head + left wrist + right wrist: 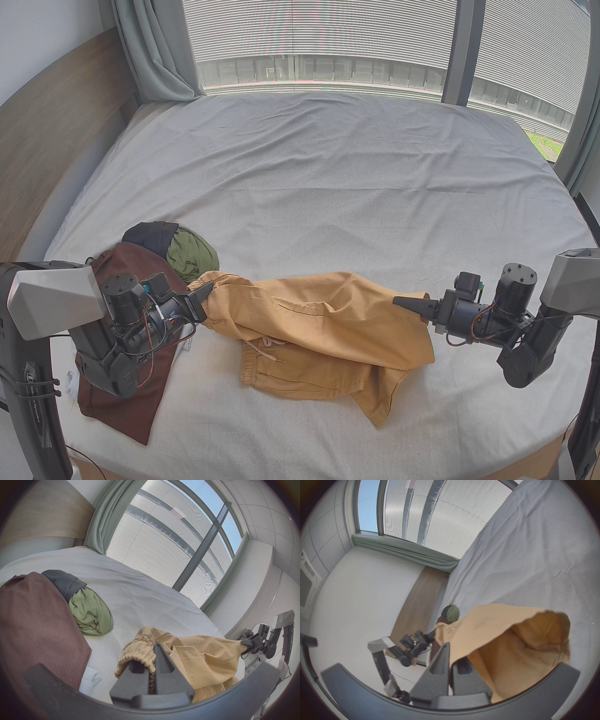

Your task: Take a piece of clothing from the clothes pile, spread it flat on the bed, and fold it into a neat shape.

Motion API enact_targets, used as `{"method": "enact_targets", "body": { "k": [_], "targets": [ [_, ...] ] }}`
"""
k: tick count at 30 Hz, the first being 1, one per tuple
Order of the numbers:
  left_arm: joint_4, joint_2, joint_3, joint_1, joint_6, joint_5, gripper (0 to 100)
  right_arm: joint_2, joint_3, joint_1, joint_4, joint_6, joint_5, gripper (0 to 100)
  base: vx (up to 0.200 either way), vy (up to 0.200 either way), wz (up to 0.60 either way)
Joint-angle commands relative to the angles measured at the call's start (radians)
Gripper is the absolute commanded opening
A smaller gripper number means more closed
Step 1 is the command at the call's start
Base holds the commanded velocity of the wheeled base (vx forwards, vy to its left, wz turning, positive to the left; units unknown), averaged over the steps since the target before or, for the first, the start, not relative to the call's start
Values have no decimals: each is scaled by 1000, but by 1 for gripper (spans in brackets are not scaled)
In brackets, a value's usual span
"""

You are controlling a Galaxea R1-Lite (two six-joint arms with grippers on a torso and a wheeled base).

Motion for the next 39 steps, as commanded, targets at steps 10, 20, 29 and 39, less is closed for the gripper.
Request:
{"method": "enact_targets", "body": {
  "k": [10,20,29,39],
  "targets": [
    [-1,15,-19,6,6,5,0,-155,77,33,2,187,99,0,0,0,0],
    [-1,20,-15,13,8,5,0,64,59,36,2,85,96,0,0,0,0],
    [-1,20,-14,13,8,5,0,104,40,23,2,39,90,0,0,0,0],
    [-1,20,-12,13,8,5,0,132,11,-3,-1,-4,79,100,0,0,0]
  ]
}}
